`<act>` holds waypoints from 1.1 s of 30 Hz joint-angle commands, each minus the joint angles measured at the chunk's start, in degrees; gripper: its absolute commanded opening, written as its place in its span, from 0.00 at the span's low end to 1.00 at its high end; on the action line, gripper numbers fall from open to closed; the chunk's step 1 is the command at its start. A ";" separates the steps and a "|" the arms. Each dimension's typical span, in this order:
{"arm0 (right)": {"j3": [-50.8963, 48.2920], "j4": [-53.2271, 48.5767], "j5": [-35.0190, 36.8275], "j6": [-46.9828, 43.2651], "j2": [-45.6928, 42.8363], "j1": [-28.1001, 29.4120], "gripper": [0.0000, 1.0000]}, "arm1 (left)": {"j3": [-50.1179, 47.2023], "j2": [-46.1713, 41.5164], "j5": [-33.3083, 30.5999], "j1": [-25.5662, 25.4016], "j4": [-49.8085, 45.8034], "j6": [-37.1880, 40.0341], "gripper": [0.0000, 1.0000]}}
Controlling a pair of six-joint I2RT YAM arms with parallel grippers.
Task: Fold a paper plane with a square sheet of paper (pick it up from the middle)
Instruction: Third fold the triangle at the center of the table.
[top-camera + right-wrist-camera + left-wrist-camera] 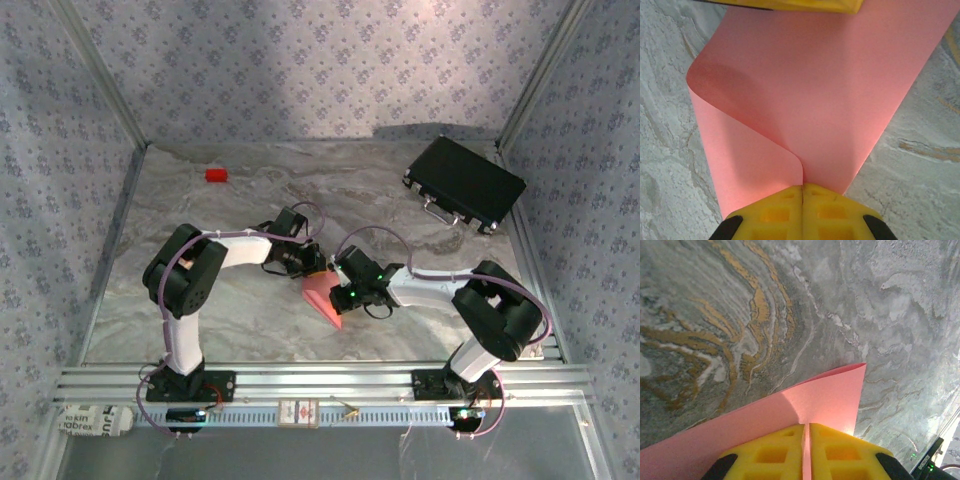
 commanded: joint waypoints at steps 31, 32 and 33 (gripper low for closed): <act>-3.84 1.59 0.78 4.97 0.72 -1.95 0.00 | -23.35 -23.99 -5.36 -5.97 21.97 -20.89 0.00; -3.87 1.47 0.78 4.93 0.64 -2.06 0.00 | -23.97 -23.65 -5.67 -6.71 22.71 -21.32 0.00; -3.81 1.43 0.77 4.97 0.60 -2.22 0.00 | -24.44 -23.15 -5.85 -7.48 23.20 -21.66 0.00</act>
